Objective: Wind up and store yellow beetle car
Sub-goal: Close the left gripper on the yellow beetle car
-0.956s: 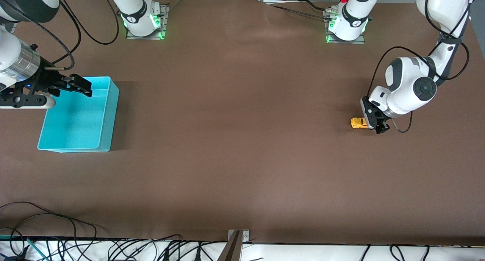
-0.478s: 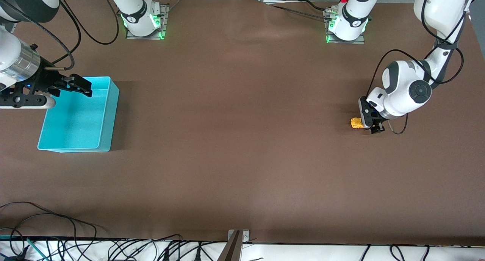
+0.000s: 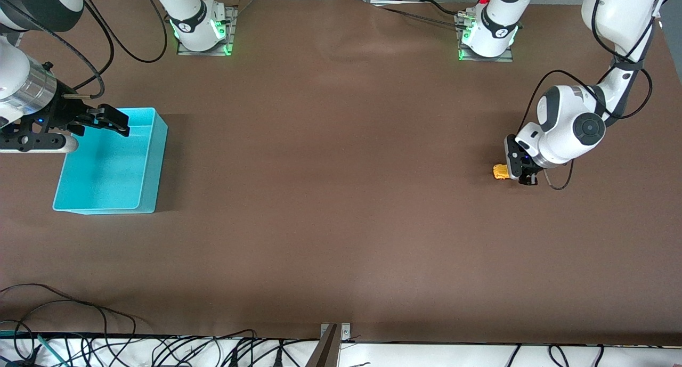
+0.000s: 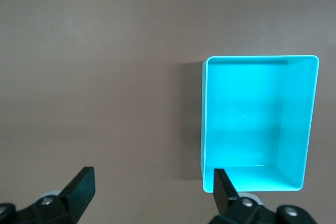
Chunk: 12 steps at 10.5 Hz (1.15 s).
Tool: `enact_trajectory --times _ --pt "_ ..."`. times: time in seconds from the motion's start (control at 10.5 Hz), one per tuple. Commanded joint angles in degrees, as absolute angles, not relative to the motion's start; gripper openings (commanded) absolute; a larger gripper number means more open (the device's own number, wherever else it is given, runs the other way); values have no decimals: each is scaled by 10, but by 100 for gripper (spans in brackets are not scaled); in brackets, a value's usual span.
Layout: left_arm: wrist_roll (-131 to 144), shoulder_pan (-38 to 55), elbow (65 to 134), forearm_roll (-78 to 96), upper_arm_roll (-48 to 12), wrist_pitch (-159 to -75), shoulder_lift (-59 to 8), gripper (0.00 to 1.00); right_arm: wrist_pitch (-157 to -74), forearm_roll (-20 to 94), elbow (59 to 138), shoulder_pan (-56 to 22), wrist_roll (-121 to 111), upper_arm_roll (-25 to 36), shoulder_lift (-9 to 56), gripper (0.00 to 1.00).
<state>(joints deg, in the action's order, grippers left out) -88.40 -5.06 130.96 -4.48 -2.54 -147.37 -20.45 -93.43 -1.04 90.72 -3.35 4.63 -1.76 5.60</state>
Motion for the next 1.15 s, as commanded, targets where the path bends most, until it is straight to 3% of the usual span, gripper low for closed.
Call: enact_trajectory --times 0.0,1.05 --pt "-906 -34 1308 -62 -24 -1476 -201 0 -930 -18 902 -33 41 -18 58 100" --pt "-1021 -89 1291 -16 0 -1477 -248 0 -931 -18 901 -33 41 -18 60 100"
